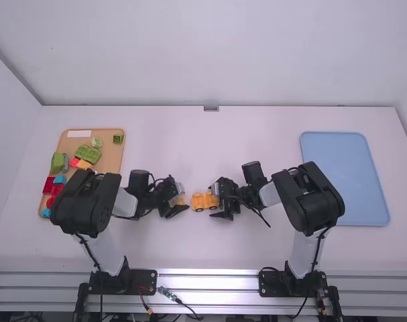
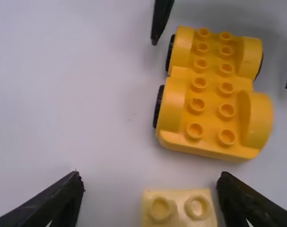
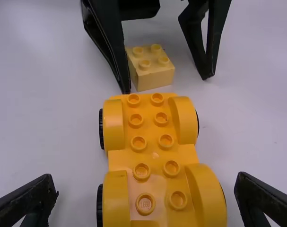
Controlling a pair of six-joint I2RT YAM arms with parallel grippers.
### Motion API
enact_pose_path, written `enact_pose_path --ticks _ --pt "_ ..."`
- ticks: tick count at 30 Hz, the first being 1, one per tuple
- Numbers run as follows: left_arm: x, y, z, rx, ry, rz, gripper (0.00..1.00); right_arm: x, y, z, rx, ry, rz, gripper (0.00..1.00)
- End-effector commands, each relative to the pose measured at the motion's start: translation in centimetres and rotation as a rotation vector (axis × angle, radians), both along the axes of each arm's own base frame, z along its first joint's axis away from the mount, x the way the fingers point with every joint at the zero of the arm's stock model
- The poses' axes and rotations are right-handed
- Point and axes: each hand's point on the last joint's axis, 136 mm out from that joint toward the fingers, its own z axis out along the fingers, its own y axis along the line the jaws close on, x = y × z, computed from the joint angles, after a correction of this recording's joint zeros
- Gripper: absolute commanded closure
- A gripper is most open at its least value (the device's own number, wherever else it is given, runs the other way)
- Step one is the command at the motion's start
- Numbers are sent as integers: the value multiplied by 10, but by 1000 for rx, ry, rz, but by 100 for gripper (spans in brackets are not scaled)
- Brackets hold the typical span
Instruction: Assemble lego blocks to make yellow taxi
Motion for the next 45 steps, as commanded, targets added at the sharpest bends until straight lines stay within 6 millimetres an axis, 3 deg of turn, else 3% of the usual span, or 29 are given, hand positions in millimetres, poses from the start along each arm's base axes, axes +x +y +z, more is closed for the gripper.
enact_pose_path --ticks 1,6,9,10,14,24,31,38,45 --pt "-2 14 -4 66 18 92 25 3 1 0 11 6 3 1" --pt "-14 10 9 34 -6 66 26 2 1 1 13 6 4 1" --pt "-19 7 12 16 -8 48 34 2 1 1 14 6 5 1" --pt "-19 8 11 17 -4 48 41 2 1 1 14 6 5 1" --pt "-17 8 9 24 19 47 48 2 1 1 13 7 5 1" --pt "-13 7 9 46 37 17 48 0 3 1 13 6 12 1" --pt "-15 7 8 46 45 16 60 1 3 1 14 7 12 1" --pt "-19 8 5 49 45 18 60 1 3 1 15 2 11 1" --pt "-19 8 5 46 48 18 68 2 4 3 21 -4 16 1"
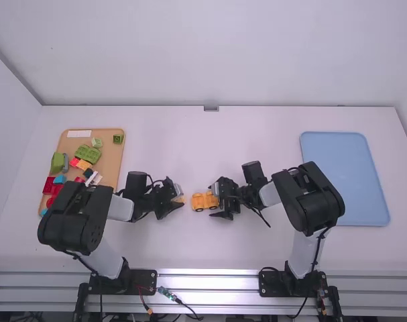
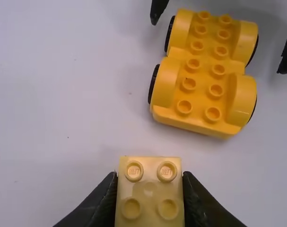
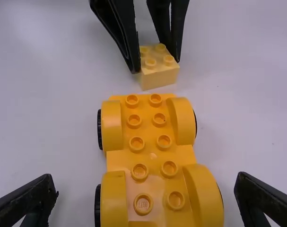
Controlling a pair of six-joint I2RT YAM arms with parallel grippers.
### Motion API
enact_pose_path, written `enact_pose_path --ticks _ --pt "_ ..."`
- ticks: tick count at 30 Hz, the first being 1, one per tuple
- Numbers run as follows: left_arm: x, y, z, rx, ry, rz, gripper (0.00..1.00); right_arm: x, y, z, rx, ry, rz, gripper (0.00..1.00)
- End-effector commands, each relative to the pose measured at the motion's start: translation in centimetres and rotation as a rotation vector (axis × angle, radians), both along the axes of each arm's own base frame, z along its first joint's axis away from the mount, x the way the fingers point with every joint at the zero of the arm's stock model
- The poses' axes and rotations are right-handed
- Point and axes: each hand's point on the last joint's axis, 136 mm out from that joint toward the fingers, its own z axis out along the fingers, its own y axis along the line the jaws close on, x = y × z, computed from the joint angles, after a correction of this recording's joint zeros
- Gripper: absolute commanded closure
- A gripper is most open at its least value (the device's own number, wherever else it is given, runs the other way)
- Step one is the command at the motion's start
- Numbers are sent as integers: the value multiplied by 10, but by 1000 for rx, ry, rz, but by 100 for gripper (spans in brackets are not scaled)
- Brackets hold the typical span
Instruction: Assemble lego blocks to make yellow taxi
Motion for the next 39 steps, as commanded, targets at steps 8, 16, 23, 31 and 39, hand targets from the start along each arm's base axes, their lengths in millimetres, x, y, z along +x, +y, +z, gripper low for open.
enact_pose_path --ticks 8,16,23,31,39 --pt "-5 -1 -1 -9 7 -8 98 1 11 4 8 20 34 1" --pt "0 -1 4 -14 -22 -3 98 5 18 -5 -51 20 16 0" --pt "7 -2 26 -39 -62 20 98 14 21 -12 -12 93 13 14" --pt "2 -13 49 -106 -101 -42 98 17 12 -15 -13 138 -17 14" --pt "2 -31 56 -103 -116 -132 98 17 13 -14 -11 160 -30 18"
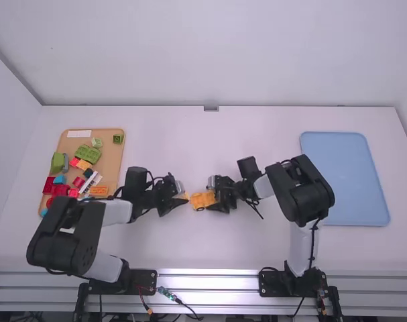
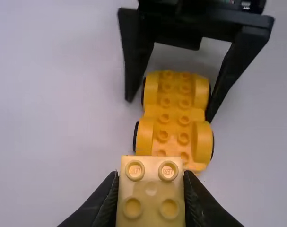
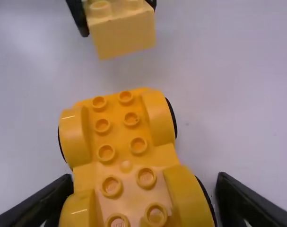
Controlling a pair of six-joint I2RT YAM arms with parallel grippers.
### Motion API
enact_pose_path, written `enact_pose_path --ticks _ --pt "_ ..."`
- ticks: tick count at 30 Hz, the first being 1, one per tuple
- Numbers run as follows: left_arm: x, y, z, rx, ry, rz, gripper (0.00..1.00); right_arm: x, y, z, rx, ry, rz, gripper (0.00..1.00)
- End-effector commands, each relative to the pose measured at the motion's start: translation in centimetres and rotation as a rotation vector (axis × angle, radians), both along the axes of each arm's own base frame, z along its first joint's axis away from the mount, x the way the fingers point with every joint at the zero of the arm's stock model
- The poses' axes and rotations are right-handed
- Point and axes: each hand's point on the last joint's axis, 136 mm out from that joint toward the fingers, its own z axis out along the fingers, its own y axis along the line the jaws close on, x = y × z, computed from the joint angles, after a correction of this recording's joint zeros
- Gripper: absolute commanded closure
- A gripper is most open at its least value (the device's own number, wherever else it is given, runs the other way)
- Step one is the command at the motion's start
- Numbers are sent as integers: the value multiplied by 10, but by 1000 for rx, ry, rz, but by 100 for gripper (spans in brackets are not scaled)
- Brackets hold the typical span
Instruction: Assemble lego blocks to make yellow taxi
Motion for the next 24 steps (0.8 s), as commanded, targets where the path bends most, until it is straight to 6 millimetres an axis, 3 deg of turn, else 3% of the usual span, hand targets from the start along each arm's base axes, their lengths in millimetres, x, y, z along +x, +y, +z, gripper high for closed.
enact_pose_path --ticks 1,4,6,9,10,13,24 --pt "7 -10 13 -8 -55 -46 98 0 3 -1 10 28 3 9" --pt "10 -11 15 4 -58 -40 98 -3 6 -1 12 18 18 1" --pt "10 -10 15 1 -52 -40 98 -8 11 -1 14 -8 51 2" --pt "6 -13 15 -11 -36 -57 98 -12 17 -1 14 -18 70 20" --pt "5 -14 15 -13 -33 -61 98 -13 19 -1 9 -20 72 31" --pt "3 -14 15 -20 -36 -66 98 -8 17 -4 -10 -16 45 47" --pt "-1 -36 15 33 -89 -138 98 -3 10 -5 -18 60 -20 47"
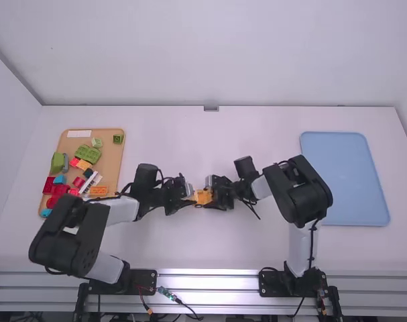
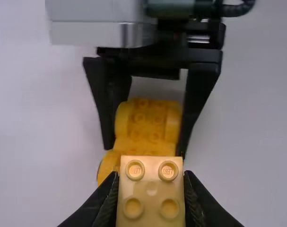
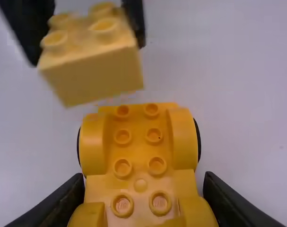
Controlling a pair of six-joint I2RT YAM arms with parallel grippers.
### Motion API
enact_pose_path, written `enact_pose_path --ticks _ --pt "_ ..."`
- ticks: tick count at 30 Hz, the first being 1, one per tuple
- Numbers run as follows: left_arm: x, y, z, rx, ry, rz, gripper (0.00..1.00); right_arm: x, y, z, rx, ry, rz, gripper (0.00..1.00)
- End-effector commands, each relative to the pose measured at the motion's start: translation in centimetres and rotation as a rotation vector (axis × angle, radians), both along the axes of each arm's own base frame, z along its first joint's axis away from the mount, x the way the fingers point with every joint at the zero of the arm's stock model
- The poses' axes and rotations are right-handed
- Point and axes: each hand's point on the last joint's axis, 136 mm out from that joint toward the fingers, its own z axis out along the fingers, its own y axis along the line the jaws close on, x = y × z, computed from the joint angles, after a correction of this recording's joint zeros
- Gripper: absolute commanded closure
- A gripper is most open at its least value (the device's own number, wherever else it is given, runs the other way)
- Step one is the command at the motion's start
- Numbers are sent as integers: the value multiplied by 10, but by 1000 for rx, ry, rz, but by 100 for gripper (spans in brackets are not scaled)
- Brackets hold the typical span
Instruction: Assemble lego blocks to make yellow taxi
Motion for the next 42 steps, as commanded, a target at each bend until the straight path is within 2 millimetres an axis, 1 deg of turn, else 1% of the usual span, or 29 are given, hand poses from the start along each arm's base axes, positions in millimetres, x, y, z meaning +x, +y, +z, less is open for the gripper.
enact_pose_path --ticks 1,6,9,10,11,13,17,19,21,26,29,30,31,34,42 --pt "6 -9 6 14 -41 -22 98 0 0 -6 -18 38 -18 49" --pt "16 -13 -5 31 -13 -22 98 9 -6 -20 -115 48 -98 48" --pt "23 -16 -15 32 30 -33 98 2 -7 -27 -147 31 -80 48" --pt "23 -17 -16 30 33 -40 98 2 -6 -27 -145 30 -79 48" --pt "20 -21 -17 23 49 -88 98 -1 -5 -27 -138 16 -74 48" --pt "17 -22 -17 37 56 -131 98 -1 -6 -28 -133 -10 -79 48" --pt "21 -19 -16 64 62 -131 98 -2 -12 -32 -132 -38 -93 48" --pt "23 -19 -15 69 62 -129 98 -5 -15 -32 -125 -42 -95 44" --pt "21 -19 -16 74 37 -152 98 -5 -19 -33 -118 -43 -104 42" --pt "15 -18 -19 88 27 -180 98 -9 -23 -28 -75 -49 -77 42" --pt "11 -19 -21 90 37 -188 98 -11 -22 -28 -71 -46 -71 42" --pt "8 -21 -21 82 37 -196 98 -11 -22 -28 -72 -45 -72 39" --pt "7 -22 -21 78 36 -200 98 -11 -22 -28 -71 -45 -71 39" --pt "0 -27 -15 29 16 -246 98 -14 -18 -28 -72 -46 -57 38" --pt "-2 -28 -17 31 30 -246 98 -14 -17 -29 -77 -53 -57 38"
